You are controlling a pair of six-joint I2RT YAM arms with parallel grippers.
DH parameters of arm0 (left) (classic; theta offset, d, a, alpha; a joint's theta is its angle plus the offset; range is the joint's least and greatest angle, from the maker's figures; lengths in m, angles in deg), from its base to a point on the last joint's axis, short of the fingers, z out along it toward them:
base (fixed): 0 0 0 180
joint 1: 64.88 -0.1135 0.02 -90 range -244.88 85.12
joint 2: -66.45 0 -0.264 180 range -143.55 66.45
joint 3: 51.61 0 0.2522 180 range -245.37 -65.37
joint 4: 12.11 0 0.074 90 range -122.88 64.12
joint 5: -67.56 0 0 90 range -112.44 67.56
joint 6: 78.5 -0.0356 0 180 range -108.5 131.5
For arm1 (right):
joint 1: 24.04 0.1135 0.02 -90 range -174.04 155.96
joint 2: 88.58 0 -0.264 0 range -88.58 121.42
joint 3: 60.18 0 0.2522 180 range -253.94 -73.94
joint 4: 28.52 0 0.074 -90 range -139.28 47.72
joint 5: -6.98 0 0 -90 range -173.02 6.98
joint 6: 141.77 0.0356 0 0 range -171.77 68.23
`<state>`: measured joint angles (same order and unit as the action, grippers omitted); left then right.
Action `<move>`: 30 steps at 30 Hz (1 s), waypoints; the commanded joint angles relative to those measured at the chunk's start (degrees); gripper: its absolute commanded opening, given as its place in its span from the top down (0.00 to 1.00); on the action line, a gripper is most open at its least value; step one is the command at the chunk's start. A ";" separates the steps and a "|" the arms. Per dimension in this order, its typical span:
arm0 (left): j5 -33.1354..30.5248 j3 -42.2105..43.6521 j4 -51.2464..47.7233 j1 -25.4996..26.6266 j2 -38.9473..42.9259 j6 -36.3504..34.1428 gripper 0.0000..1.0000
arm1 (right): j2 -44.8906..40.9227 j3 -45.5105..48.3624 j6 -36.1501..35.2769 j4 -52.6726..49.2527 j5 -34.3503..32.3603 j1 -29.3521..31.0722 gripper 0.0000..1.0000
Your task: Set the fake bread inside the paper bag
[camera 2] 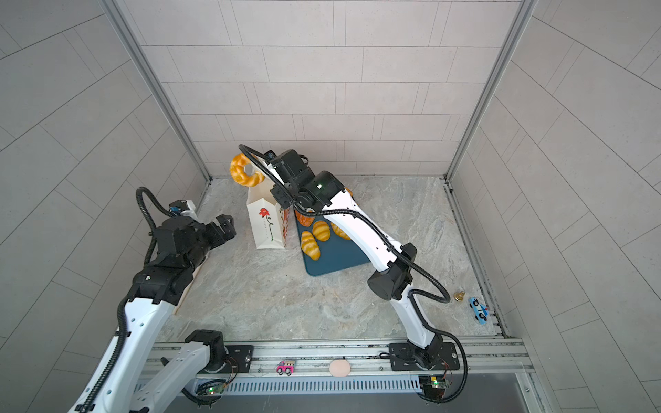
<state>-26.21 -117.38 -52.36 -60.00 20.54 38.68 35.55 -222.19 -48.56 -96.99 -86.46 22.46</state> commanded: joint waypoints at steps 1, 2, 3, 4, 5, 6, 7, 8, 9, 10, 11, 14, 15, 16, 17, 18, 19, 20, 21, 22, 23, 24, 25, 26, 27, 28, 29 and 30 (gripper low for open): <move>1.28 0.66 0.95 -0.31 -0.35 0.77 0.00 | -0.73 -0.38 -0.59 0.97 0.15 0.52 0.73; 1.59 0.50 0.99 -0.29 -0.58 0.77 0.00 | -1.03 -0.38 -0.63 1.31 0.44 0.61 0.74; 1.78 0.29 1.07 -0.25 -0.85 0.77 0.00 | -1.30 -0.38 -0.65 1.68 0.54 0.71 0.73; 1.90 0.18 1.12 -0.29 -1.00 0.77 0.00 | -1.68 -0.47 -0.76 2.00 0.63 0.74 0.73; 1.96 0.07 1.23 -0.26 -1.17 0.77 0.00 | -1.99 -0.62 -0.79 2.15 0.72 0.78 0.73; 2.12 -0.02 1.33 -0.25 -1.24 0.77 0.00 | -2.42 -0.73 -0.82 2.29 0.80 0.91 0.73; 2.27 -0.07 1.54 -0.32 -1.30 0.79 0.00 | -2.88 -0.73 -0.74 2.42 0.81 0.92 0.73; 2.36 -0.07 1.58 -0.31 -1.37 0.86 0.00 | -3.33 -0.73 -0.74 2.51 0.76 0.97 0.73; 2.44 -0.03 1.76 -0.33 -1.44 0.92 0.00 | -3.84 -0.72 -0.86 2.50 0.50 1.05 0.73; 2.59 -0.05 1.86 -0.29 -1.65 0.95 0.00 | -4.28 -0.73 -0.89 2.43 0.46 1.13 0.73; 2.72 0.06 1.87 -0.32 -1.69 1.02 0.00 | -4.65 -0.73 -0.95 2.42 0.33 1.20 0.73; 3.10 0.09 2.12 -0.32 -2.07 1.12 0.00 | -5.63 -0.70 -1.60 2.22 -0.47 1.60 0.73; 3.20 0.15 2.22 -0.28 -2.16 1.20 0.00 | -5.87 -0.71 -1.94 2.12 -0.91 1.73 0.72; 3.31 0.12 2.31 -0.31 -2.24 1.21 0.00 | -6.03 -0.73 -2.22 1.91 -1.56 1.75 0.72; 3.26 0.15 2.38 -0.31 -2.18 1.21 0.00 | -6.18 -0.73 -2.44 1.69 -2.06 1.84 0.72; 3.32 0.05 2.40 -0.29 -2.18 1.23 0.00 | -6.35 -0.73 -2.62 1.35 -2.85 1.88 0.72; 3.19 0.04 2.39 -0.33 -2.19 1.23 0.00 | -6.53 -0.73 -2.86 1.16 -3.71 1.99 0.72; 3.24 0.01 2.43 -0.34 -2.31 1.22 0.00 | -6.67 -0.73 -3.20 0.89 -4.81 2.08 0.72; 3.21 -0.07 2.48 -0.39 -2.30 1.12 0.00 | -6.75 -0.73 -3.63 0.69 -6.13 2.31 0.72; 3.20 -0.13 2.57 -0.38 -2.42 1.11 0.00 | -6.80 -0.73 -4.29 0.41 -7.54 2.52 0.72; 3.16 -0.20 2.70 -0.34 -2.56 1.00 0.00 | -6.67 -0.70 -4.72 0.14 -8.77 2.70 0.71; 3.25 -0.28 2.87 -0.29 -2.61 0.95 0.00 | -6.48 -0.69 -5.09 -0.18 -9.95 2.86 0.71; 3.34 -0.33 3.16 -0.36 -2.78 0.95 0.00 | -6.21 -0.65 -5.13 -0.45 -10.77 3.09 0.71; 3.48 -0.37 3.47 -0.36 -3.00 1.02 0.00 | -5.95 -0.64 -5.12 -0.71 -11.29 3.28 0.71; 3.79 -0.54 3.82 -0.40 -3.29 1.12 0.00 | -5.55 -0.57 -5.13 -0.83 -12.24 3.70 0.71; 4.19 -0.79 4.21 -0.40 -3.66 1.20 0.00 | -5.13 -0.43 -5.14 -0.72 -13.49 4.13 0.71; 4.50 -1.03 4.48 -0.42 -3.97 1.15 0.00 | -4.77 -0.31 -5.12 -0.38 -14.61 4.70 0.71; 4.83 -1.31 4.75 -0.49 -4.50 1.12 0.00 | -4.27 -0.12 -5.14 0.20 -16.01 5.29 0.71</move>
<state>-22.17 -117.40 -49.64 -60.00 16.69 39.14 31.84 -222.10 -53.04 -98.28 -96.84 26.07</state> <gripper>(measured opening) 0.999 0.291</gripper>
